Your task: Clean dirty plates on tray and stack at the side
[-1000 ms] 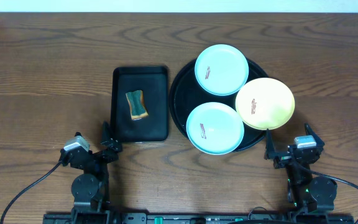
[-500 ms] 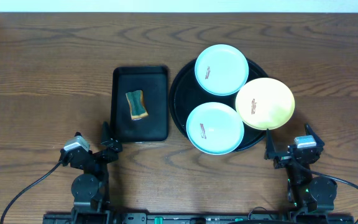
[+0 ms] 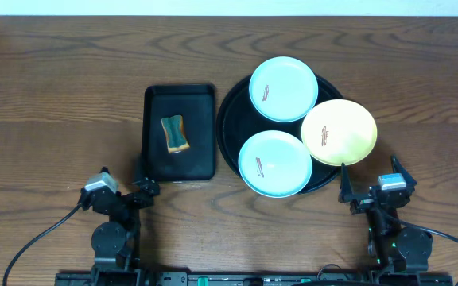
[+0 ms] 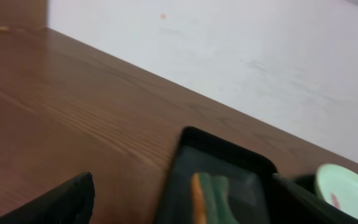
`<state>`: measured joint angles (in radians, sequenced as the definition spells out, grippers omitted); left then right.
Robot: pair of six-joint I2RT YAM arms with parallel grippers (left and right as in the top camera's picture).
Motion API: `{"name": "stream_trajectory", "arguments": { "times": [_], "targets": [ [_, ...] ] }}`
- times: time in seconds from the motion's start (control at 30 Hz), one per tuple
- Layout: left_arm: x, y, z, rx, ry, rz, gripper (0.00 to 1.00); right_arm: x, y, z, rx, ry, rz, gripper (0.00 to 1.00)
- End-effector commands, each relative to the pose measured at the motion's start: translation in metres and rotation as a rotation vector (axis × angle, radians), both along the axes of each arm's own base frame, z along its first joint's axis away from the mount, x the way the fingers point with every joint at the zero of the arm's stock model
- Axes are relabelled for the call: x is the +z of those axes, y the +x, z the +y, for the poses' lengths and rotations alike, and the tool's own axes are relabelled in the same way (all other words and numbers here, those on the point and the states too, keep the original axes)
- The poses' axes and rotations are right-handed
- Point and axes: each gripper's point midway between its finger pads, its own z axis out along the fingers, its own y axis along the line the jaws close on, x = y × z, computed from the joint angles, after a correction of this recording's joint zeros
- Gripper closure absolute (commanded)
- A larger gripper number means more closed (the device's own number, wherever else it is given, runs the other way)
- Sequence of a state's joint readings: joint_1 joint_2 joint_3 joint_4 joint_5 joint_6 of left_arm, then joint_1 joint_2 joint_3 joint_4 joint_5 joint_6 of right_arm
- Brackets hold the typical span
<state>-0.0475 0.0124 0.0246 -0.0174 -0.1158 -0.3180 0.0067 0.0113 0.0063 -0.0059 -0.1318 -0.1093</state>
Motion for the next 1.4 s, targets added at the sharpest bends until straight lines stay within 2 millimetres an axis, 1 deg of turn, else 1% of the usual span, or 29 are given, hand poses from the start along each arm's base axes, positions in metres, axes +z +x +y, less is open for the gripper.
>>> {"name": "stream_trajectory", "arguments": {
  "times": [0.0,0.07,0.1,0.2,0.3,0.4,0.47,0.53,0.63,0.73,0.83,0.87,0.93,0.97,1.0,1.03,1.07,1.1,1.13,1.2,1.27,1.3,1.37],
  "targets": [
    [-0.01,0.002,-0.028,-0.163,-0.018,0.023,0.12,0.018,-0.003,0.013,0.082,0.045,-0.069,0.01],
    [-0.004,0.001,-0.036,-0.21,-0.022,0.01,0.12,0.037,-0.008,0.025,0.159,0.06,-0.138,0.01],
    [0.002,0.0,-0.038,-0.225,-0.022,0.0,0.12,0.046,-0.011,0.028,0.178,0.082,-0.168,0.01],
    [0.029,-0.002,-0.04,-0.235,-0.022,-0.026,0.12,0.074,-0.017,0.028,0.188,0.133,-0.199,0.01],
    [0.056,-0.004,-0.04,-0.234,-0.023,0.015,0.12,0.1,-0.021,0.029,0.191,0.145,-0.161,0.01],
    [0.076,-0.001,-0.04,-0.234,-0.021,0.133,0.12,0.126,-0.018,0.029,0.186,0.153,-0.059,0.01],
    [0.087,0.004,-0.041,-0.238,-0.03,0.239,0.12,0.138,-0.01,0.029,0.178,0.158,0.036,0.01],
    [0.096,0.011,-0.042,-0.239,-0.04,0.352,0.12,0.149,0.002,0.029,0.17,0.168,0.142,0.01],
    [0.105,0.023,-0.042,-0.234,-0.053,0.517,0.12,0.16,0.028,0.031,0.166,0.186,0.327,0.01],
    [0.108,0.039,-0.043,-0.23,-0.061,0.637,0.11,0.16,0.053,0.031,0.148,0.202,0.514,0.01],
    [0.108,0.065,-0.044,-0.228,-0.066,0.684,0.12,0.153,0.084,0.031,0.142,0.181,0.704,0.01],
    [0.107,0.074,-0.045,-0.229,-0.067,0.691,0.12,0.15,0.093,0.031,0.144,0.172,0.746,0.01],
    [0.099,0.087,-0.045,-0.228,-0.068,0.706,0.12,0.142,0.115,0.031,0.146,0.162,0.82,0.01],
    [0.092,0.09,-0.046,-0.225,-0.083,0.726,0.02,0.139,0.125,0.032,0.149,0.165,0.841,0.01],
    [0.086,0.094,-0.046,-0.221,-0.092,0.743,0.02,0.132,0.138,0.032,0.152,0.173,0.862,0.01],
    [0.081,0.096,-0.047,-0.223,-0.097,0.759,0.02,0.128,0.146,0.035,0.157,0.194,0.873,0.01],
    [0.075,0.098,-0.047,-0.222,-0.098,0.78,0.02,0.119,0.153,0.037,0.164,0.212,0.9,0.01],
    [0.066,0.102,-0.047,-0.22,-0.1,0.803,0.02,0.11,0.156,0.038,0.167,0.222,0.926,0.01],
    [0.055,0.106,-0.047,-0.219,-0.102,0.83,0.02,0.102,0.162,0.044,0.195,0.254,0.95,0.01],
    [0.035,0.112,-0.049,-0.215,-0.123,0.886,0.02,0.091,0.168,0.05,0.229,0.277,0.98,0.01],
    [0.012,0.115,-0.06,-0.237,-0.176,0.96,0.02,0.079,0.172,0.051,0.227,0.282,1.011,0.03],
    [0.001,0.117,-0.064,-0.249,-0.183,0.992,0.02,0.074,0.173,0.051,0.225,0.283,1.022,0.04],
    [-0.027,0.119,-0.068,-0.242,-0.168,1.074,0.02,0.066,0.176,0.051,0.223,0.286,1.041,0.05]
  ]
}}
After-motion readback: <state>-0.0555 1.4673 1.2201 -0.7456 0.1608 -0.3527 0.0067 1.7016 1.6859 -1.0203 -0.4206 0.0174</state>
